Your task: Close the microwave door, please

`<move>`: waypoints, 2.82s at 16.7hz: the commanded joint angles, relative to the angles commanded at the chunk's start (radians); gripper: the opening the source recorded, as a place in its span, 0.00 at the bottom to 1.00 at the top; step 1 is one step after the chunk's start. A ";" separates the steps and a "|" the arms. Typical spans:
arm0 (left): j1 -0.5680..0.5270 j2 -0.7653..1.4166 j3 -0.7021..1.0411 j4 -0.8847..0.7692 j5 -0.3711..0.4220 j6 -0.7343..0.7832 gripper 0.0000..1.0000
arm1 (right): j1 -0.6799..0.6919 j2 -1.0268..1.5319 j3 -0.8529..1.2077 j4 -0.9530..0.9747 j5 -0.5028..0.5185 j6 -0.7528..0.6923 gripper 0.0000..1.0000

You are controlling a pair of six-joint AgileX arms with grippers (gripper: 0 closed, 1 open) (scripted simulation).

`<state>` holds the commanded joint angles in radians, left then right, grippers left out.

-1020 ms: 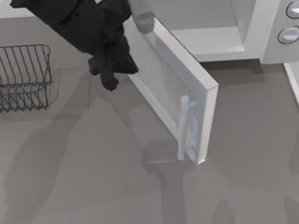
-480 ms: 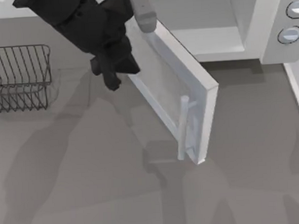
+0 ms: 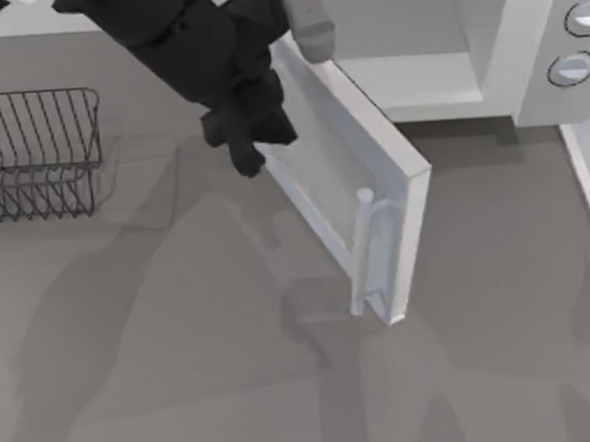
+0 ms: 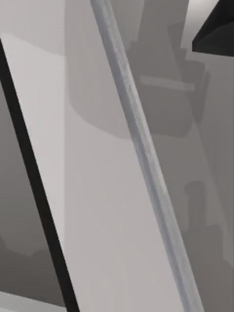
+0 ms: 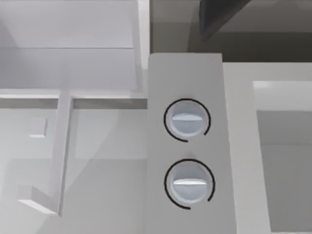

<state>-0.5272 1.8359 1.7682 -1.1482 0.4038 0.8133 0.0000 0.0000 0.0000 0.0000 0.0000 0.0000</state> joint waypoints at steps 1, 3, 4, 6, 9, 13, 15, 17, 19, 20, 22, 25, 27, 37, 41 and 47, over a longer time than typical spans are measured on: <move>-0.003 0.002 0.003 0.001 -0.001 -0.003 0.00 | 0.000 0.000 0.000 0.000 0.000 0.000 1.00; -0.020 0.016 0.018 0.002 -0.005 -0.018 0.00 | 0.000 0.000 0.000 0.000 0.000 0.000 1.00; -0.028 0.026 0.026 0.002 -0.009 -0.029 0.00 | 0.000 0.000 0.000 0.000 0.000 0.000 1.00; -0.045 0.036 0.043 0.008 -0.015 -0.045 0.00 | 0.000 0.000 0.000 0.000 0.000 0.000 1.00; -0.047 0.036 0.045 0.009 -0.016 -0.047 0.00 | 0.000 0.000 0.000 0.000 0.000 0.000 1.00; -0.058 0.049 0.061 0.009 -0.020 -0.061 0.00 | 0.000 0.000 0.000 0.000 0.000 0.000 1.00; -0.075 0.067 0.079 0.008 -0.027 -0.080 0.00 | 0.000 0.000 0.000 0.000 0.000 0.000 1.00; -0.087 0.073 0.093 0.013 -0.031 -0.090 0.00 | 0.000 0.000 0.000 0.000 0.000 0.000 1.00; -0.087 0.073 0.093 0.013 -0.031 -0.090 0.00 | 0.000 0.000 0.000 0.000 0.000 0.000 1.00; -0.082 0.069 0.089 0.012 -0.030 -0.089 0.00 | 0.000 0.000 0.000 0.000 0.000 0.000 1.00; -0.089 0.074 0.100 0.014 -0.033 -0.094 0.00 | 0.000 0.000 0.000 0.000 0.000 0.000 1.00; -0.114 0.105 0.129 0.007 -0.040 -0.120 0.00 | 0.000 0.000 0.000 0.000 0.000 0.000 1.00; -0.124 0.113 0.148 0.012 -0.046 -0.130 0.00 | 0.000 0.000 0.000 0.000 0.000 0.000 1.00; -0.159 0.176 0.140 -0.055 -0.024 -0.143 0.00 | 0.000 0.000 0.000 0.000 0.000 0.000 1.00; -0.170 0.201 0.155 -0.062 -0.030 -0.164 0.00 | 0.000 0.000 0.000 0.000 0.000 0.000 1.00; -0.160 0.159 0.213 0.006 -0.060 -0.168 0.00 | 0.000 0.000 0.000 0.000 0.000 0.000 1.00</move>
<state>-0.6872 1.9949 1.9814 -1.1421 0.3437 0.6455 0.0000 0.0000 0.0000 0.0000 0.0000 0.0000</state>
